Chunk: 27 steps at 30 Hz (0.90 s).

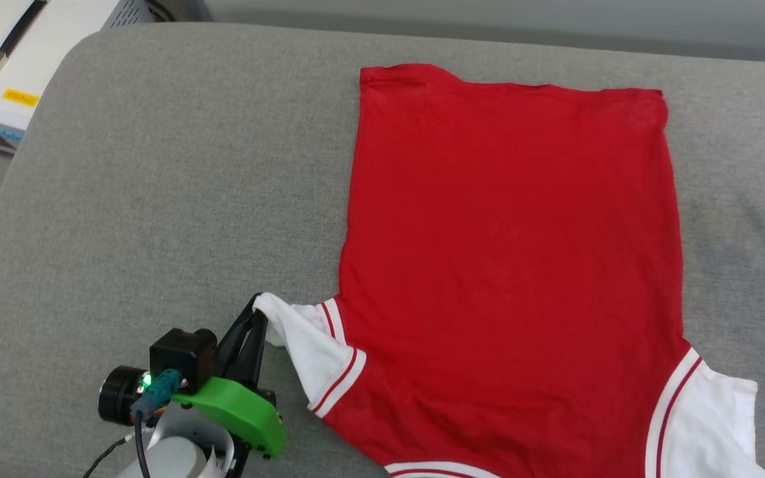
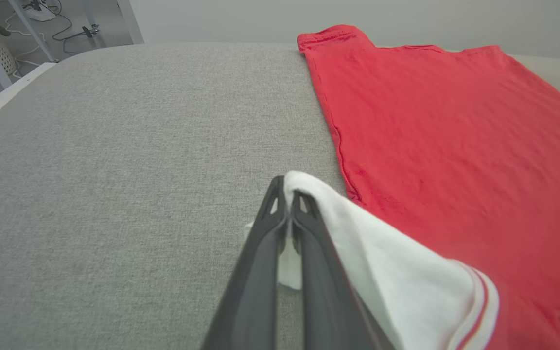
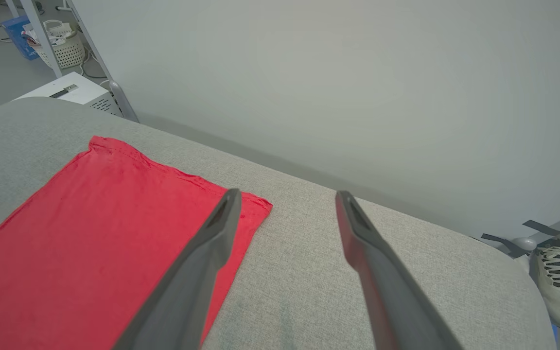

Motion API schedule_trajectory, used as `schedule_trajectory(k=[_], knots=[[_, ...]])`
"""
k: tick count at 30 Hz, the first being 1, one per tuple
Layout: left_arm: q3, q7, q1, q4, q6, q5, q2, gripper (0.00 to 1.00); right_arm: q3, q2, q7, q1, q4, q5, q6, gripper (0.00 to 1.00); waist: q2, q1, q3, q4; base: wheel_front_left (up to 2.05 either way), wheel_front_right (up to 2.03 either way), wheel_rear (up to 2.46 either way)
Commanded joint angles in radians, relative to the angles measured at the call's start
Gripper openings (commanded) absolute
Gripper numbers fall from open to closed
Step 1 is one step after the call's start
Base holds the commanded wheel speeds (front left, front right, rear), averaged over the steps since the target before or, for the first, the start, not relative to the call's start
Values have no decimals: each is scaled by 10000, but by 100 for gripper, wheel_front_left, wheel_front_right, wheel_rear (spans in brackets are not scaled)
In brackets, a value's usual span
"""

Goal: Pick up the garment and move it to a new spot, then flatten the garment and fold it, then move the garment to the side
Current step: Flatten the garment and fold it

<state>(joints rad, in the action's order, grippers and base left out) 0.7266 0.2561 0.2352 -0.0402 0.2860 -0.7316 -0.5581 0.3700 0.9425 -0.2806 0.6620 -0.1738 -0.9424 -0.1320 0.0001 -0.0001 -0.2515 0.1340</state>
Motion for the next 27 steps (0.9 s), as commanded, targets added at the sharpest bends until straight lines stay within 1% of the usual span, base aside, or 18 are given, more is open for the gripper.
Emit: schedule_trajectory(k=[1,4,6,9,11,14,18,22,27], knots=[[-85,56,231,104,55,174,138,0,88,-115,-606,575,-141,83,13,100,-1,1,-1134,867,0,0,0],[-173,56,398,312,1,450,429,0,565,-292,-2729,1904,-658,57,13,100,-1,1,-1665,1139,0,0,0],[-217,57,516,426,-95,643,651,0,694,-552,-4259,2957,-1326,-6,13,100,-1,1,-2044,1360,0,0,0],[-325,57,678,536,-207,934,947,0,828,-958,-5894,4173,-2306,306,13,100,-1,1,-2524,1655,0,0,0],[-400,57,764,603,-281,1123,1148,0,913,-1181,-6604,4755,-2912,738,13,100,-1,1,-2795,1828,0,0,0],[-468,57,884,649,-392,1421,1422,0,995,-1459,-7200,5330,-3543,1314,13,100,-1,1,-3165,2069,0,0,0],[-596,57,994,645,-551,1746,1768,0,989,-1852,-7396,5583,-4192,1826,13,100,-1,1,-3536,2253,0,0,0],[-669,57,1043,467,-764,1995,1991,0,984,-2160,-7331,5148,-4607,1895,13,100,-1,1,-3676,2332,0,0,0],[-770,57,1087,150,-954,2259,2173,0,1138,-2042,-7490,4262,-4830,1714,13,100,-1,1,-3644,2319,0,0,0]])
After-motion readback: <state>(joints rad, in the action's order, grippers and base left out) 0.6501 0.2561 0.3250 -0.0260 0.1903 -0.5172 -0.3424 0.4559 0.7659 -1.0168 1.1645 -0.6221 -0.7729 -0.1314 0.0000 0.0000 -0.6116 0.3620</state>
